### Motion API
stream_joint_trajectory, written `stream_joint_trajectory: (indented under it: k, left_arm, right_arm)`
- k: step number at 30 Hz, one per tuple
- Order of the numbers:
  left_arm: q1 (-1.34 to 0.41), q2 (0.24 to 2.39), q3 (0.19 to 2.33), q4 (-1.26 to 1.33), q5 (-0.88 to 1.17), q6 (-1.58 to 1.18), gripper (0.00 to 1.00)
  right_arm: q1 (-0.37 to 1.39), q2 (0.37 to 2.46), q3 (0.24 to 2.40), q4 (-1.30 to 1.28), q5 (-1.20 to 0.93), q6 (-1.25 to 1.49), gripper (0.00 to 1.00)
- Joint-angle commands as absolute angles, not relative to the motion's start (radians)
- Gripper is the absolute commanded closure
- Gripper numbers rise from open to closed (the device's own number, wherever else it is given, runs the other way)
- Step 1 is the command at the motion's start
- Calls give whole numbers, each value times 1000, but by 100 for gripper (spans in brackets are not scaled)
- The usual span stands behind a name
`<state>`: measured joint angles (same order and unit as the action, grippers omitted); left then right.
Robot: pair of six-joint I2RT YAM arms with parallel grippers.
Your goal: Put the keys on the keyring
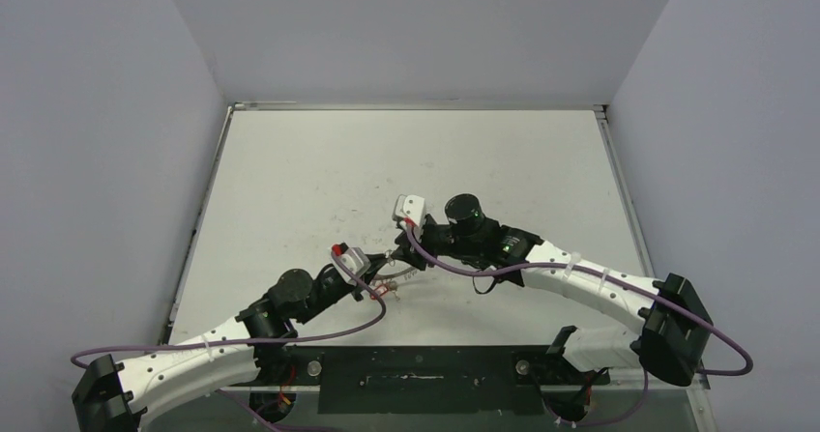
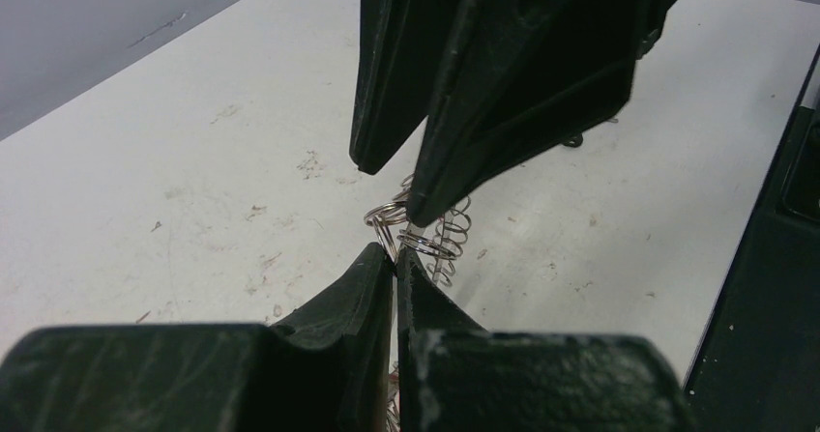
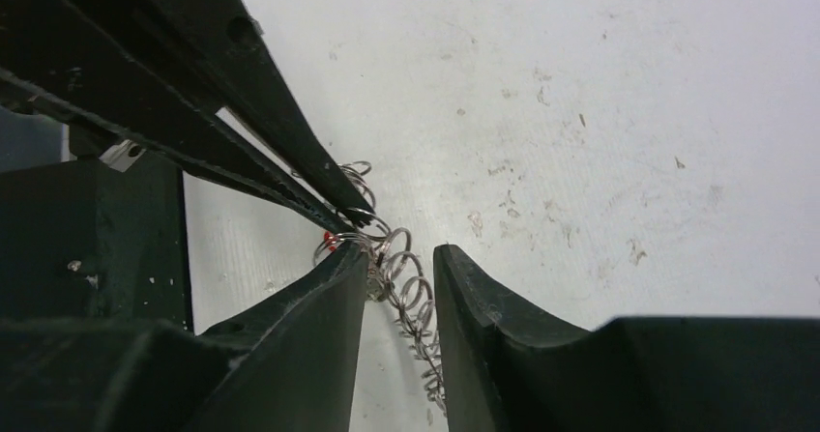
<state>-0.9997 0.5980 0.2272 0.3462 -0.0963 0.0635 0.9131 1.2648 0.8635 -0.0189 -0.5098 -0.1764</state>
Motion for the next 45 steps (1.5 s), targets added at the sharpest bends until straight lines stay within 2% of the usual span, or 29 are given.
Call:
stream_joint_trajectory:
  k: [1, 6, 10, 12, 19, 21, 27, 36, 39, 41, 45]
  left_arm:
    - [-996, 594, 293, 406, -77, 62, 100]
    - [-996, 596, 292, 407, -76, 63, 100]
    - [-996, 597, 289, 407, -78, 65, 100]
    - [-996, 597, 288, 405, -78, 64, 100]
    - [-996, 597, 290, 403, -82, 64, 100]
    - [-996, 598, 290, 402, -83, 64, 100]
    - [-996, 604, 291, 410, -81, 63, 100]
    - [-996, 608, 295, 410, -80, 63, 100]
    - [-996, 606, 295, 408, -77, 63, 100]
    - [-997, 605, 295, 407, -77, 63, 100]
    - [-996, 604, 293, 406, -77, 63, 100]
  right_arm:
    - [917, 1281, 922, -62, -377, -181, 72]
    - [915, 1272, 925, -108, -246, -163, 86]
    - [910, 1235, 903, -104, -185, -143, 87]
    - [909, 1210, 886, -88, -226, -158, 83]
    - [914, 1119, 774, 90, -451, -187, 48]
    - [920, 1115, 763, 119, -484, -191, 43]
    - [949, 1179, 797, 110, -483, -198, 38]
    - [998, 1259, 856, 61, -362, -209, 37]
    - [1005, 1260, 862, 41, -272, -194, 38]
    - [1005, 1257, 865, 17, -220, -196, 44]
    - [1004, 1254, 881, -65, -135, -199, 74]
